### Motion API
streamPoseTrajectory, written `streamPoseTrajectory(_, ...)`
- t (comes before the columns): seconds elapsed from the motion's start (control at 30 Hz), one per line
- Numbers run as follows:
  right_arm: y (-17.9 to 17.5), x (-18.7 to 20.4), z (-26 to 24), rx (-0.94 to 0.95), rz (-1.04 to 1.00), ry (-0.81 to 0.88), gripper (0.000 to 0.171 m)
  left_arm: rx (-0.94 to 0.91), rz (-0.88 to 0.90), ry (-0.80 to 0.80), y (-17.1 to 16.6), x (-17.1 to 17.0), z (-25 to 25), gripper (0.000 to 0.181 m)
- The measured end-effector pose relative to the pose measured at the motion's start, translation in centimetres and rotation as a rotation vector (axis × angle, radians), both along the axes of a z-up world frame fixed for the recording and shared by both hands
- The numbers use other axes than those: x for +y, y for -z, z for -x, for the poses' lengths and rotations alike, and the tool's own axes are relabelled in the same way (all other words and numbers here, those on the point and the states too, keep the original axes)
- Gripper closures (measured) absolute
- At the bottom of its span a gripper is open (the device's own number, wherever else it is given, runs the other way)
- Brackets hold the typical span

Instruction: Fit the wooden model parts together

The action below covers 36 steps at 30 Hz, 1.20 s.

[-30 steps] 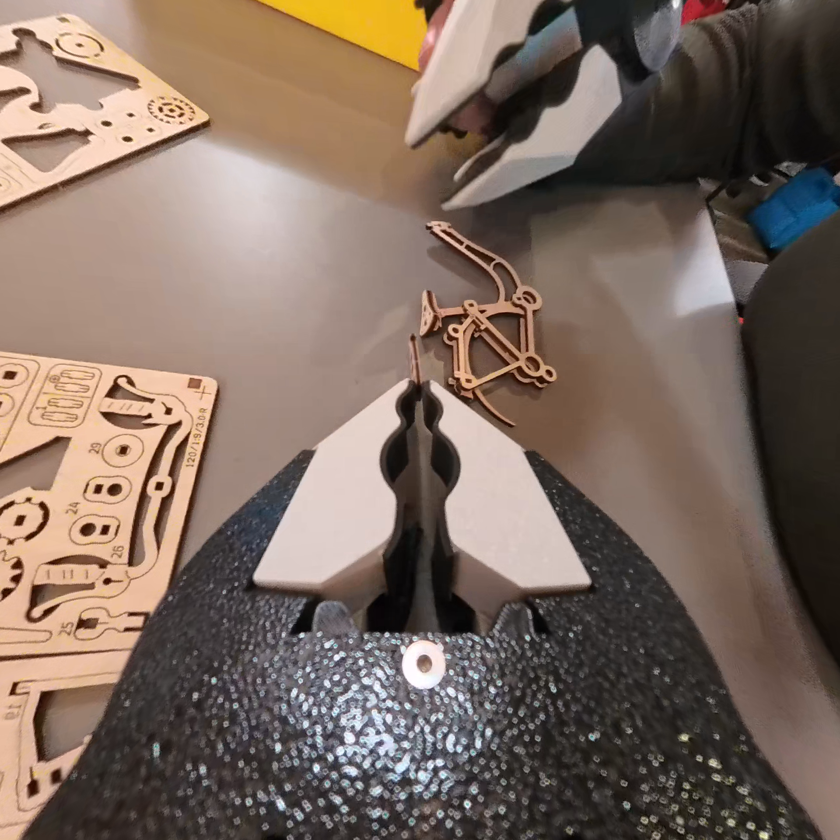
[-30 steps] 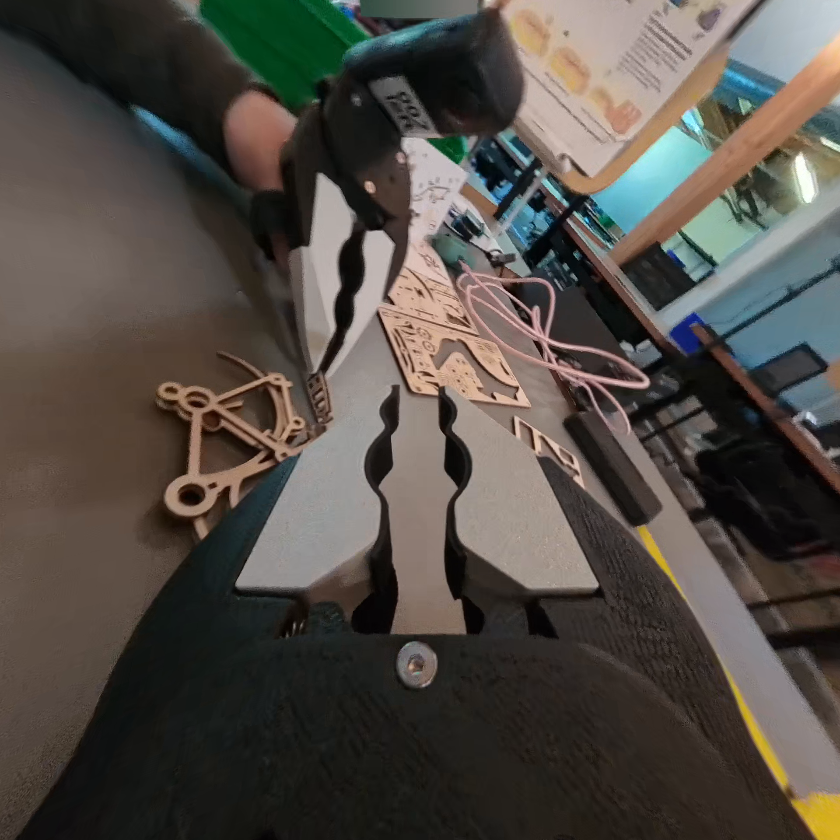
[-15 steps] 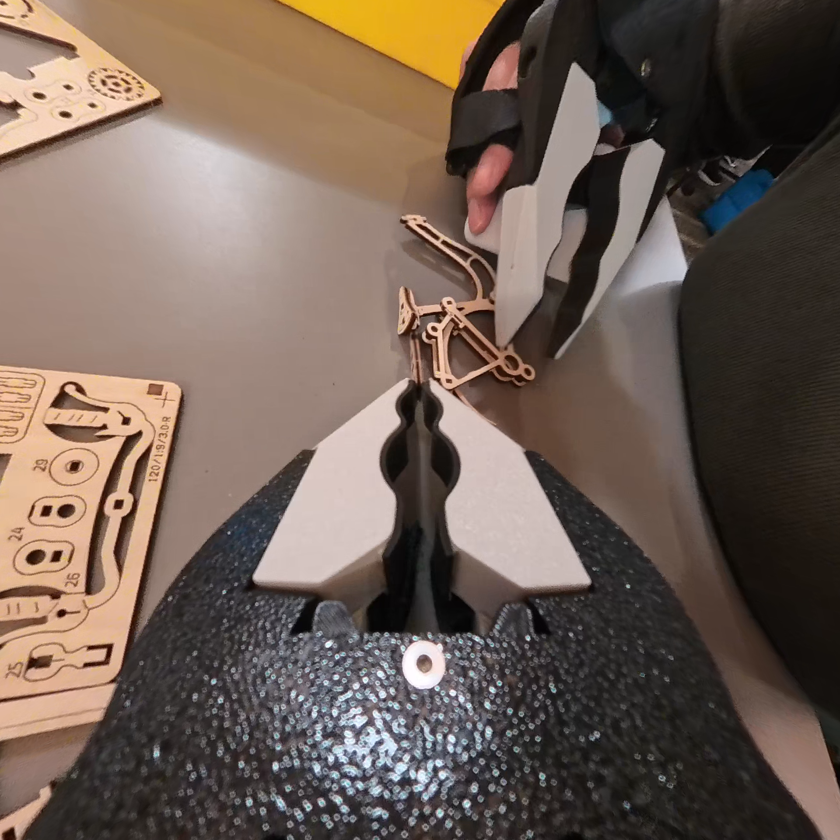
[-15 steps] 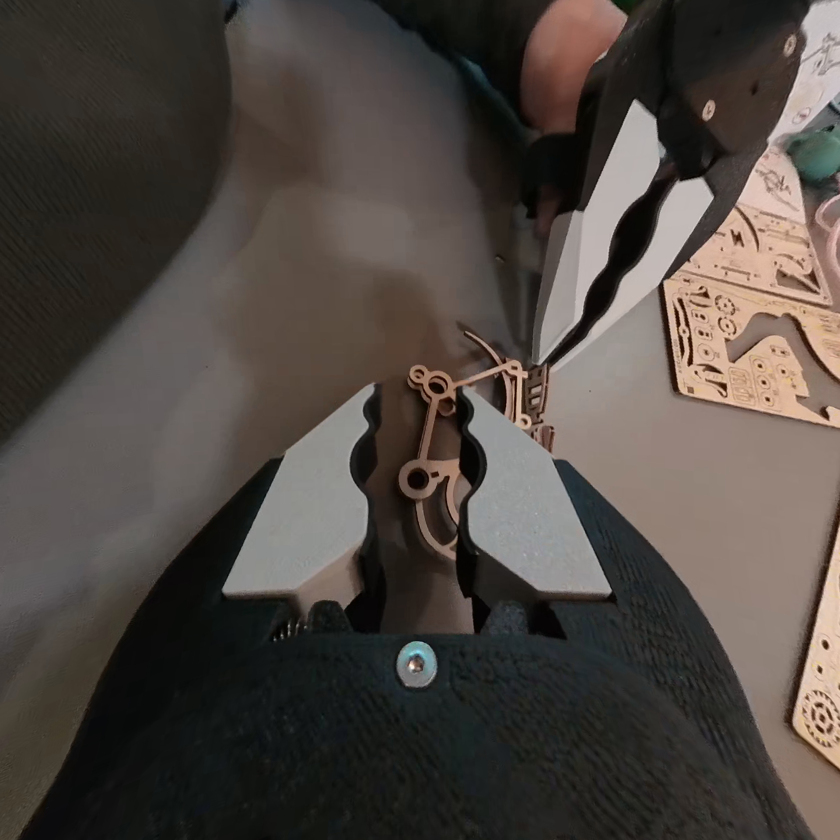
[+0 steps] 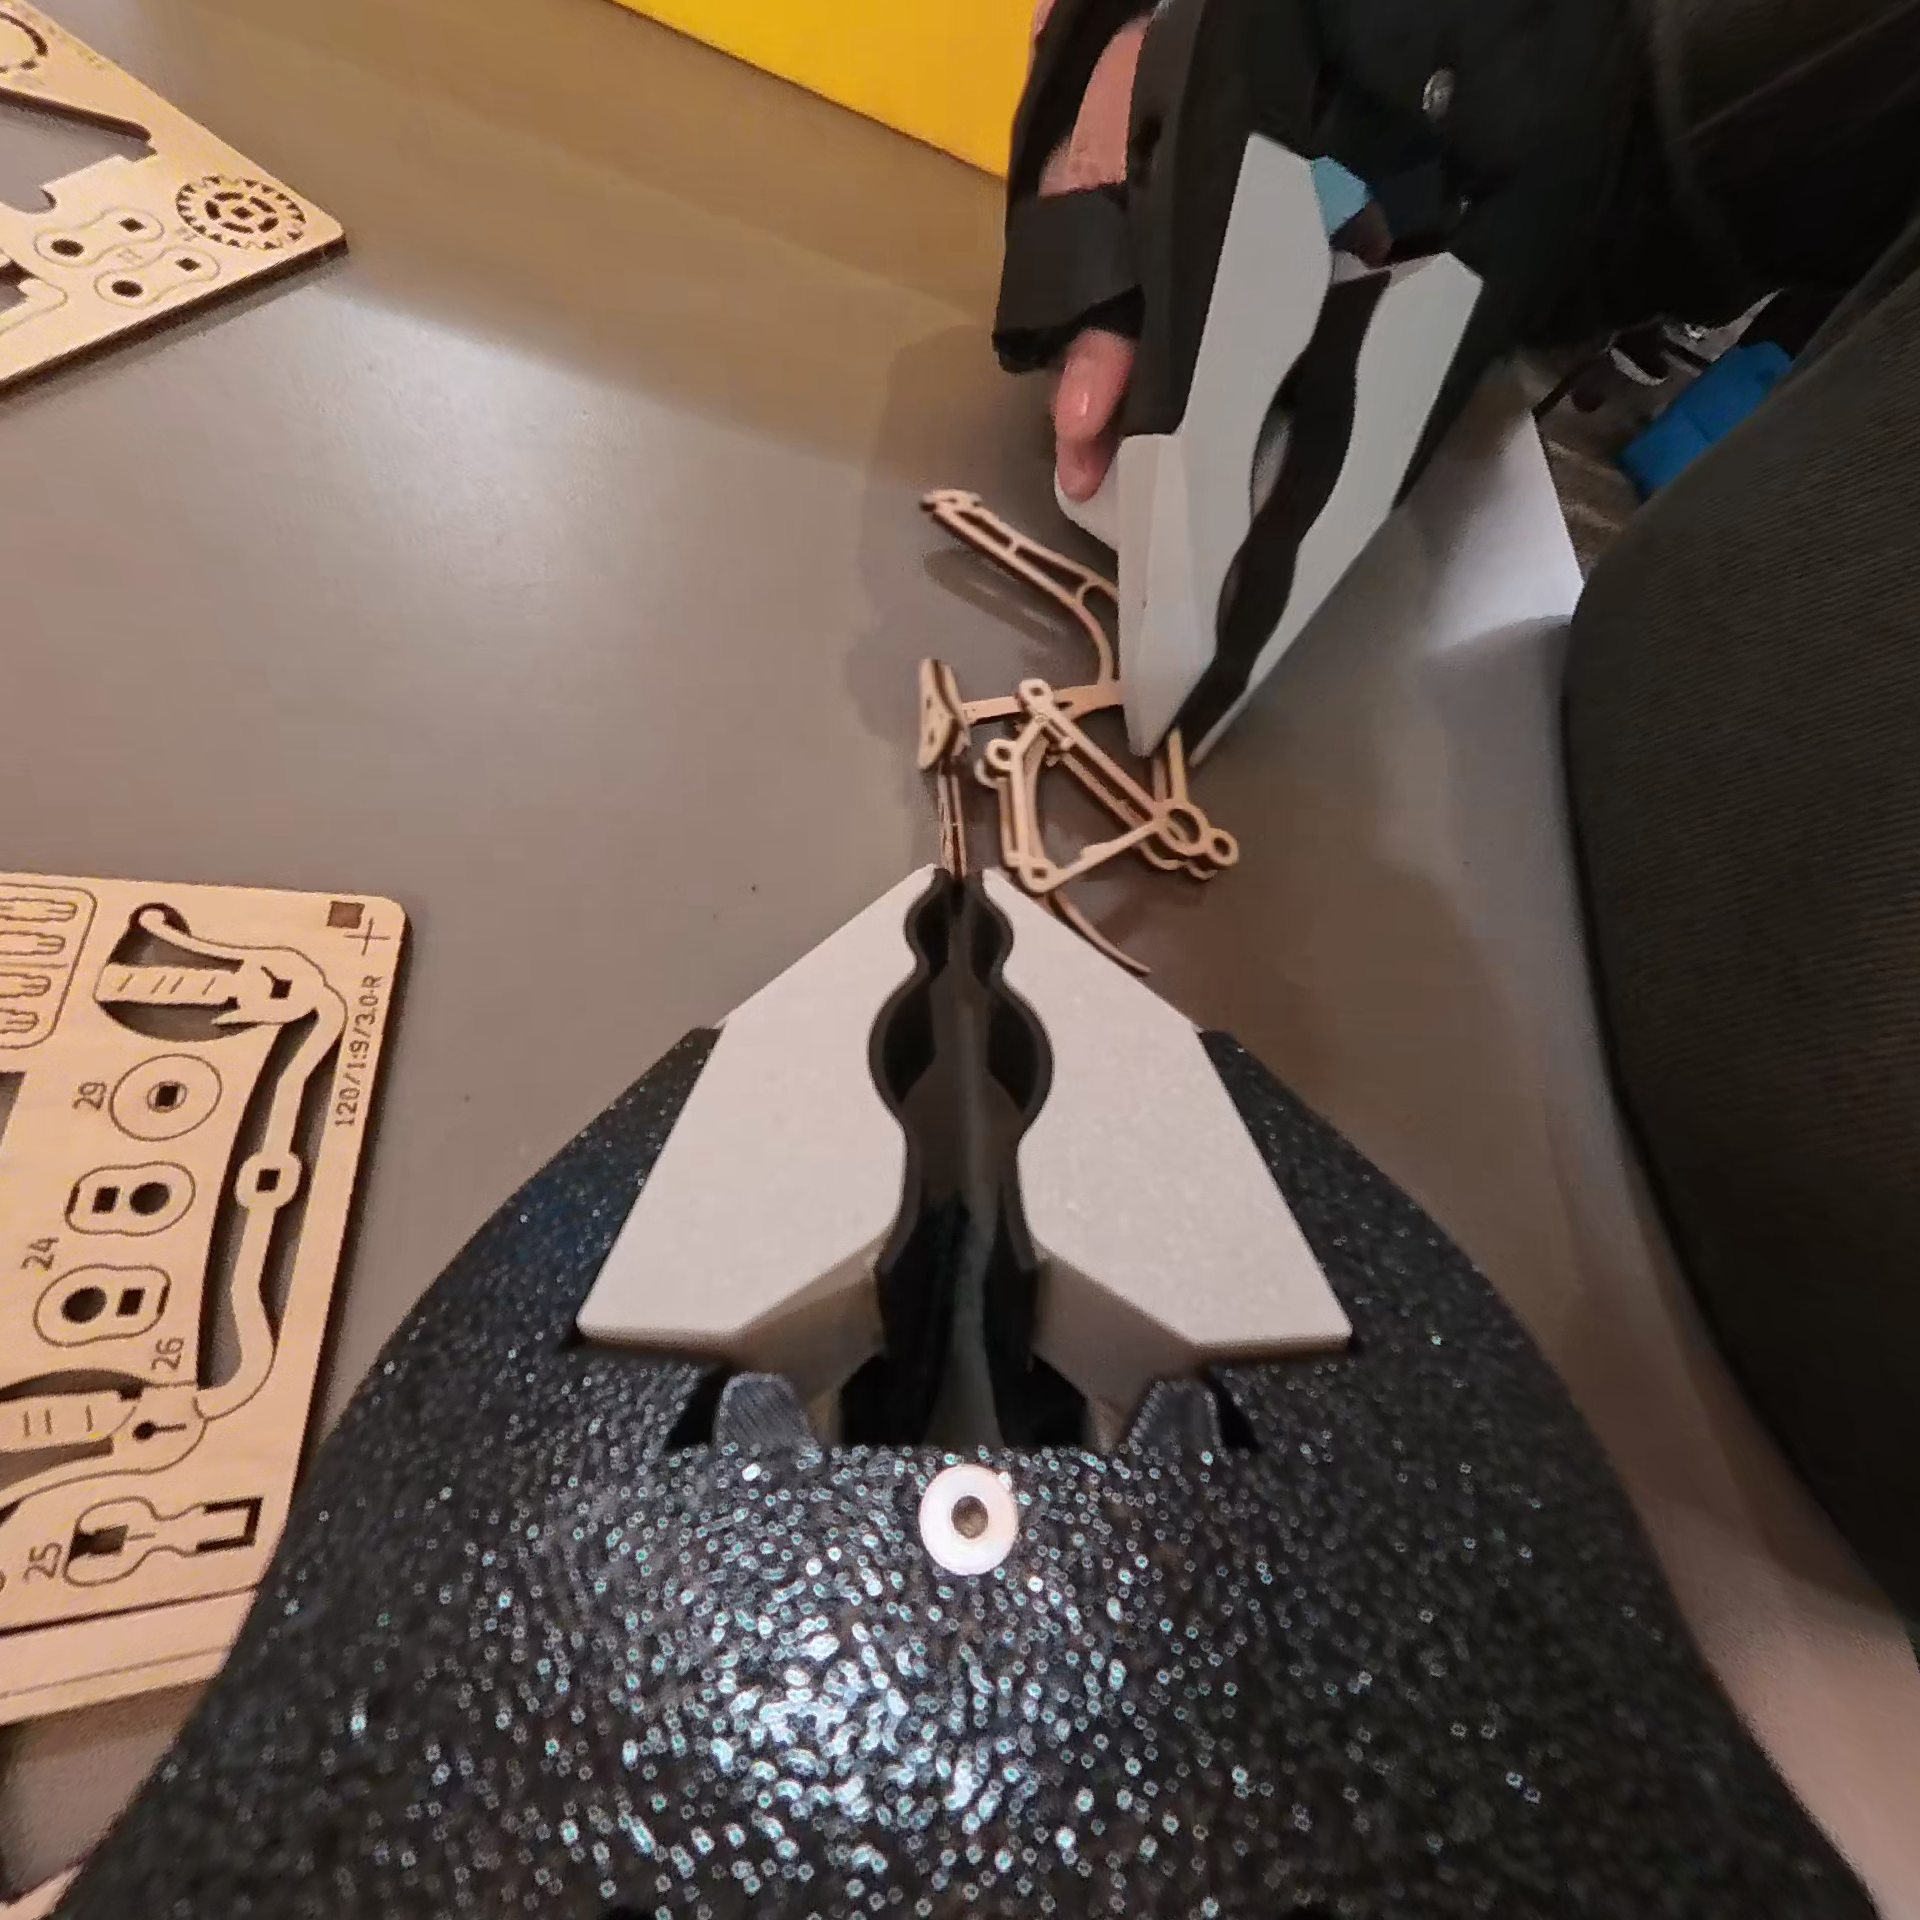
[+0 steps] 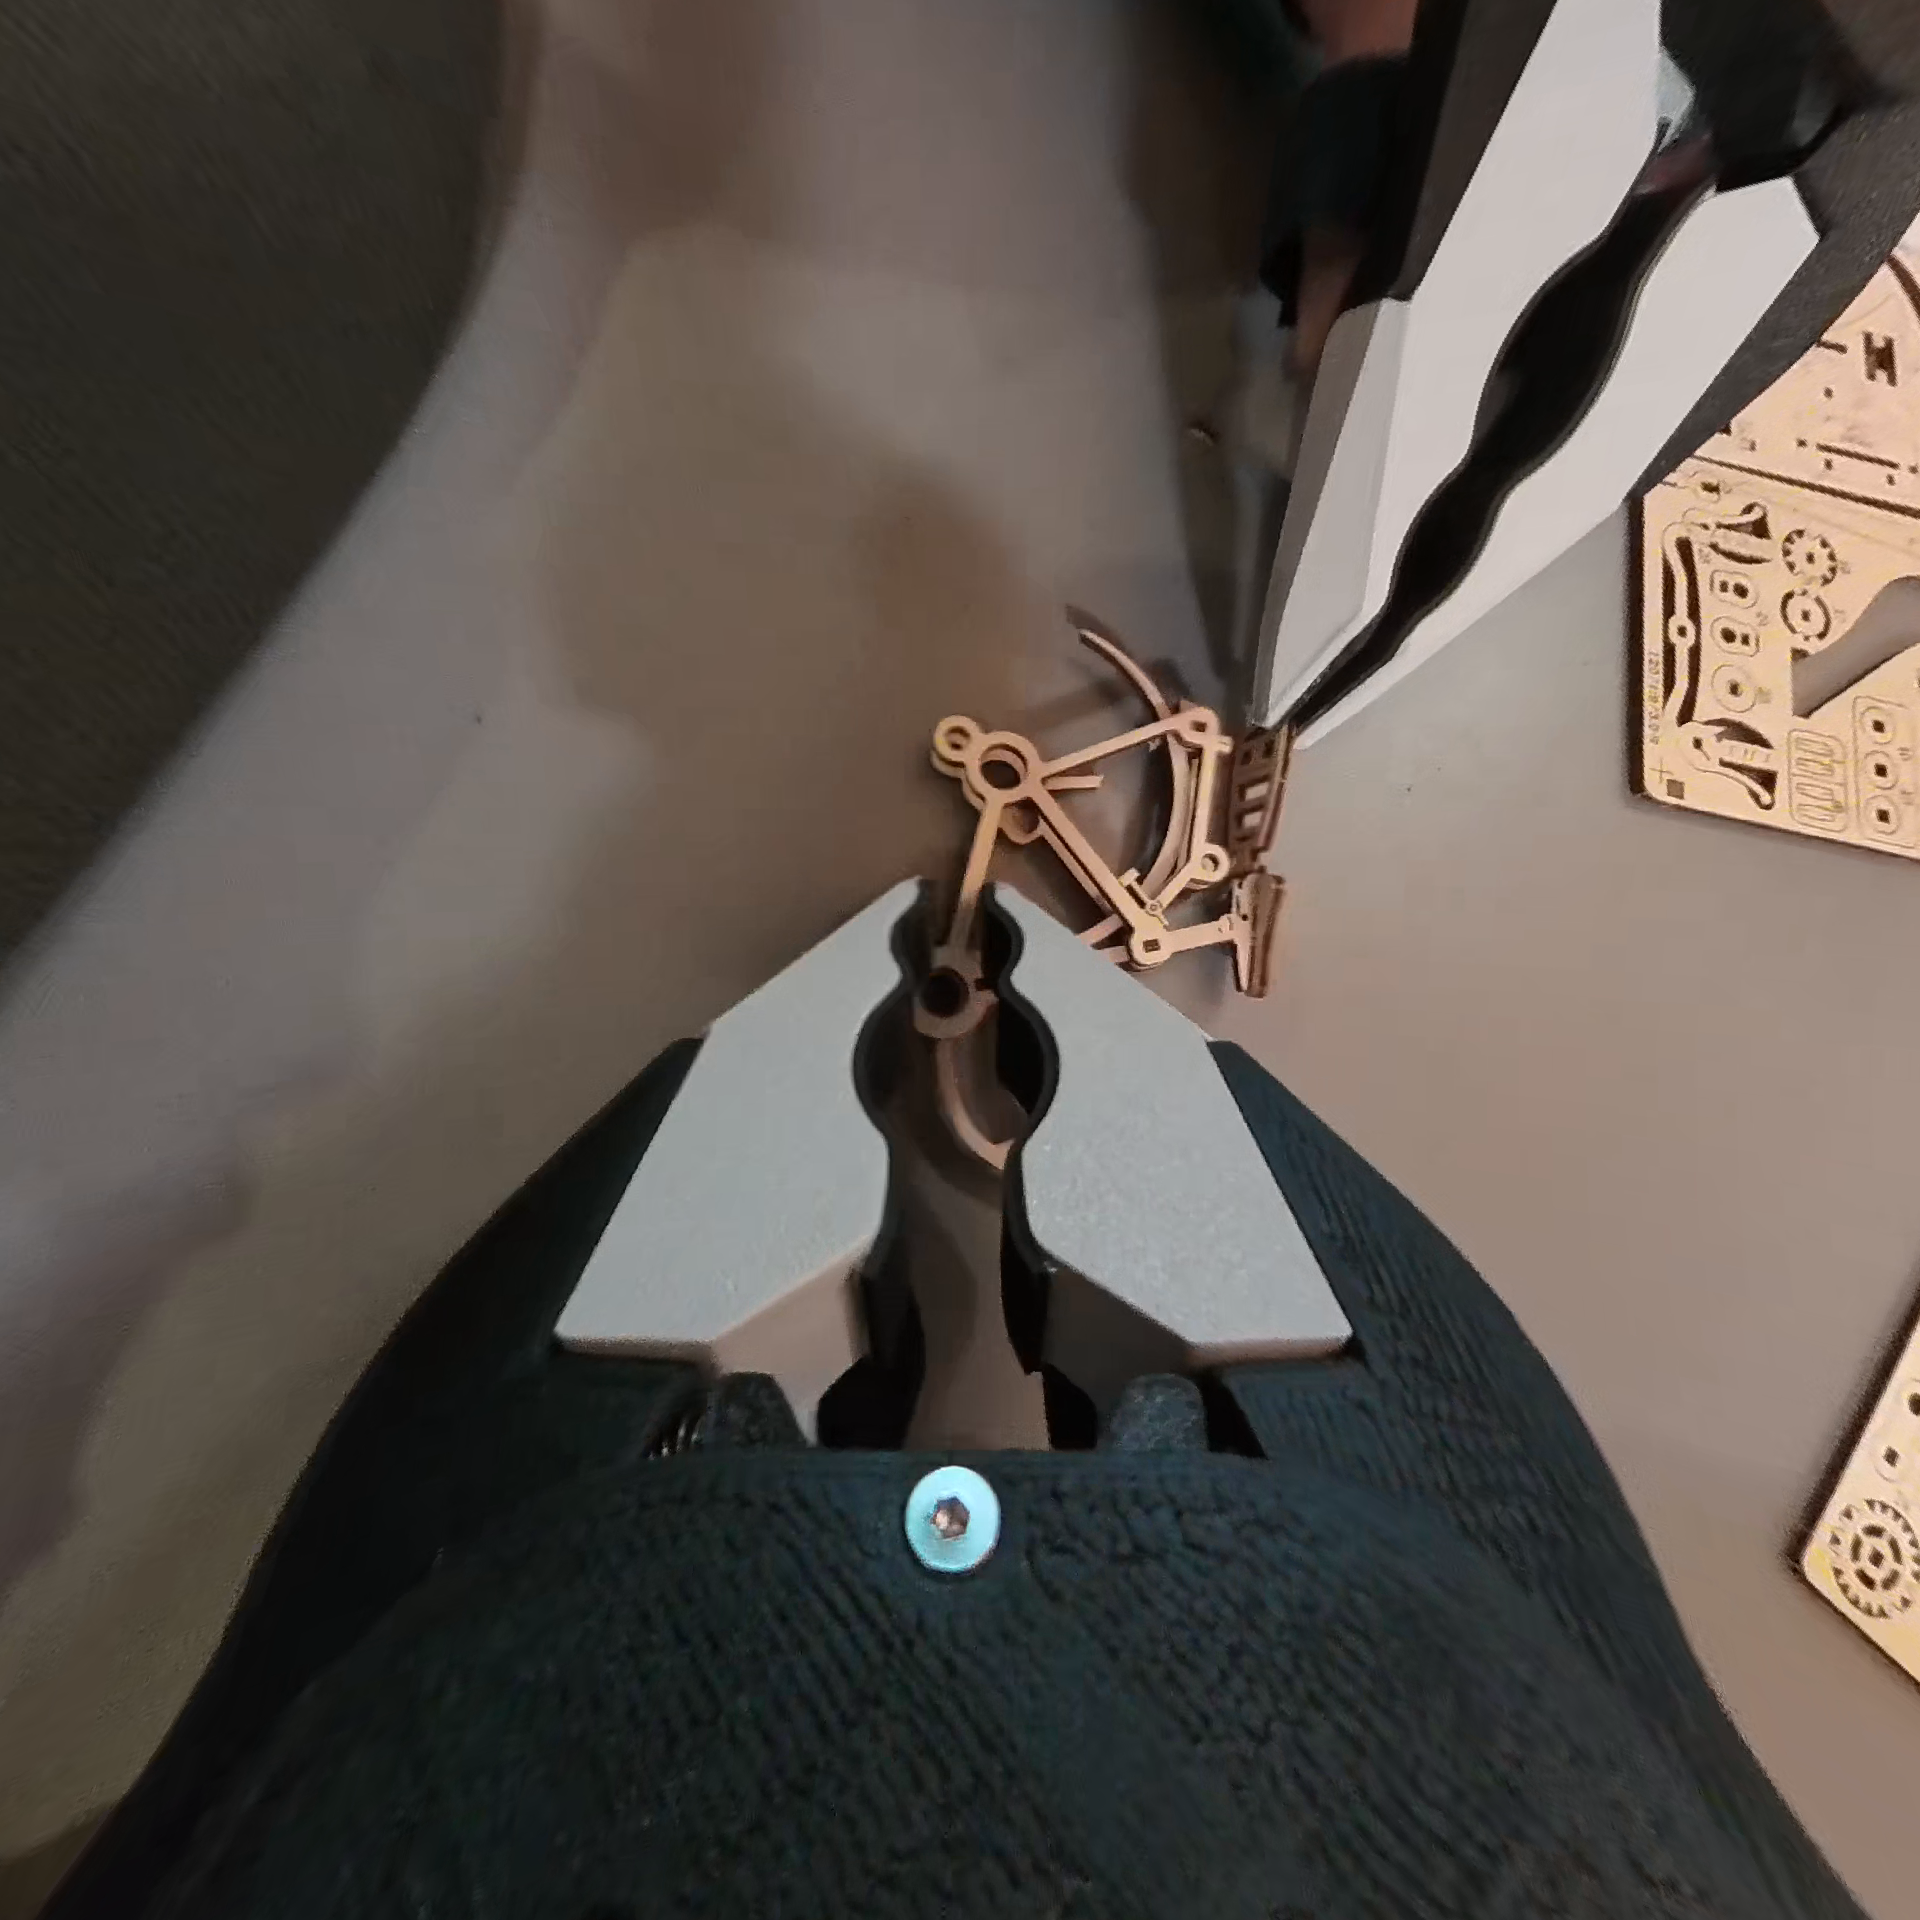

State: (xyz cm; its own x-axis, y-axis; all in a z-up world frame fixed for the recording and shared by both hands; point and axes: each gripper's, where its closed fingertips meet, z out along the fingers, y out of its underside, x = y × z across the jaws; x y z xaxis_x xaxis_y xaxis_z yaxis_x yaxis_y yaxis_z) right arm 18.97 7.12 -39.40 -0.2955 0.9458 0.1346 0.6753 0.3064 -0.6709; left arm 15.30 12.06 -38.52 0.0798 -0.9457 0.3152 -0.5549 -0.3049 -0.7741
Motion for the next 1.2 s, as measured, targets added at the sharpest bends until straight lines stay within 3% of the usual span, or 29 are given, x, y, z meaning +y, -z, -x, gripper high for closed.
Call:
streamPoseTrajectory(0.47,0.0,0.8,-0.1,-0.014,0.146,0.033,0.169,0.000,-0.001,0.032,0.0,-0.4,-0.1,0.181)
streamPoseTrajectory(1.2,0.0,1.1,-0.5,-0.040,0.184,0.098,0.170,0.011,-0.095,0.036,0.1,-0.2,0.2,0.181)
